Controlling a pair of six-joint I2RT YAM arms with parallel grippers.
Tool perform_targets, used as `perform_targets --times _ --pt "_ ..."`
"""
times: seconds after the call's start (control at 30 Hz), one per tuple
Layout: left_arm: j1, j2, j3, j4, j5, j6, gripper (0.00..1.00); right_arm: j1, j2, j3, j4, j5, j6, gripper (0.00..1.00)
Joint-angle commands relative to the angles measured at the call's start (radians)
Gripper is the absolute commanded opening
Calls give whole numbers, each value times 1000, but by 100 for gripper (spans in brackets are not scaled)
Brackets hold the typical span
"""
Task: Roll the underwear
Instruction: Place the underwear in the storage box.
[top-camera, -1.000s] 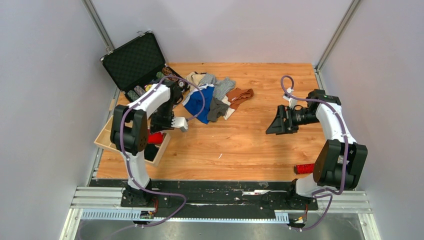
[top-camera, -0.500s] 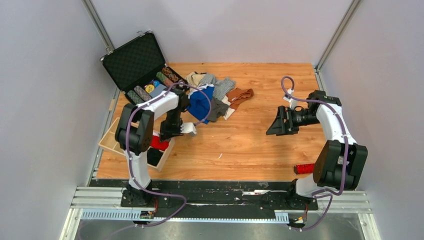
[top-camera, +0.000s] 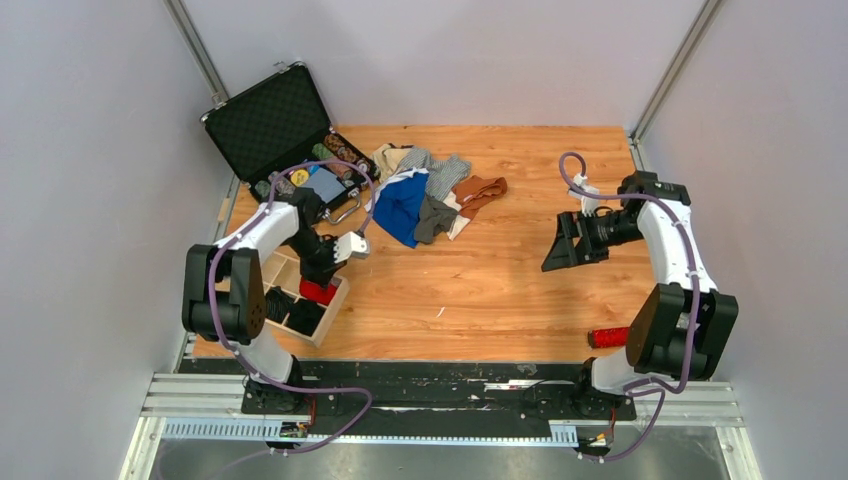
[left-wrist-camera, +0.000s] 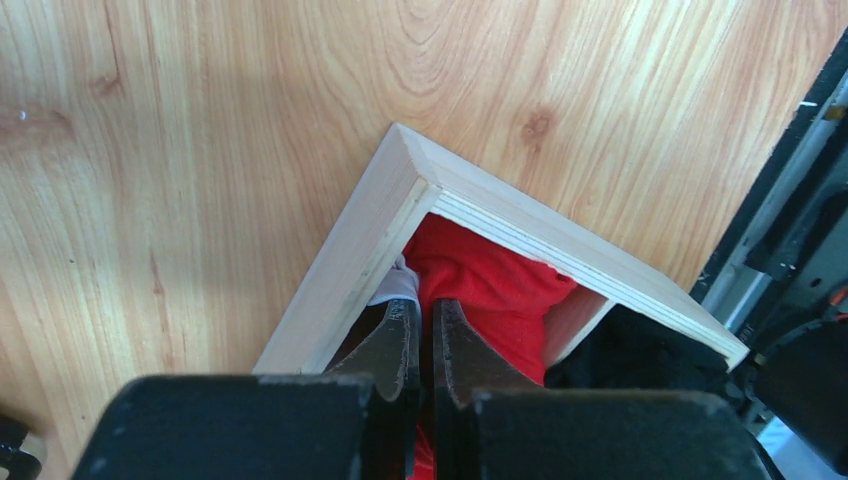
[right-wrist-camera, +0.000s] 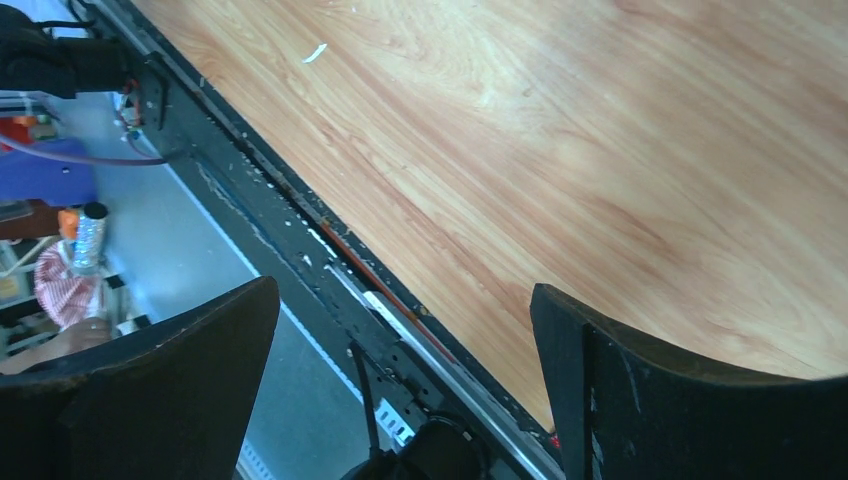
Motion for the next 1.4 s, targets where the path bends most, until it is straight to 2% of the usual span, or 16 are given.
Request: perform_targets --times 0.0,0.23,0.27,0.3,0.37,0.57,0.7,0.77,0.87,0.93,1.0,1.13,1.37 --pt "2 60 -125 248 143 78 0 -4 -31 70 -25 71 -32 100" --pt "2 30 -150 362 65 -47 2 -4 -29 92 -18 101 -29 100" --pt "2 21 -141 350 62 -82 6 -4 -30 97 -18 97 -26 100" --pt "1 -9 -115 342 64 -99 15 -4 -32 100 -17 94 -25 100" --pt "1 -74 -80 318 71 -149 25 -4 -37 106 -15 88 -22 100" --pt "1 -201 60 170 47 -233 45 -4 -52 91 -10 64 -16 100" --pt "1 -253 84 76 20 -226 55 -4 -55 82 -8 51 -14 100" --pt "2 -274 87 52 10 -240 56 -4 -55 81 -7 44 -11 100" --pt "2 -291 102 44 -58 -335 59 -4 -59 82 -4 35 -7 100" --pt "1 -287 115 40 -119 -418 70 -4 -60 79 -1 29 -5 100" --pt "1 -241 141 -5 -160 -482 76 -4 -62 73 1 24 -5 100" --pt "3 -165 177 -76 -253 -557 76 -4 -67 62 4 17 -5 100" --pt "3 -82 188 -128 -231 -571 71 -4 -76 47 7 18 -3 100"
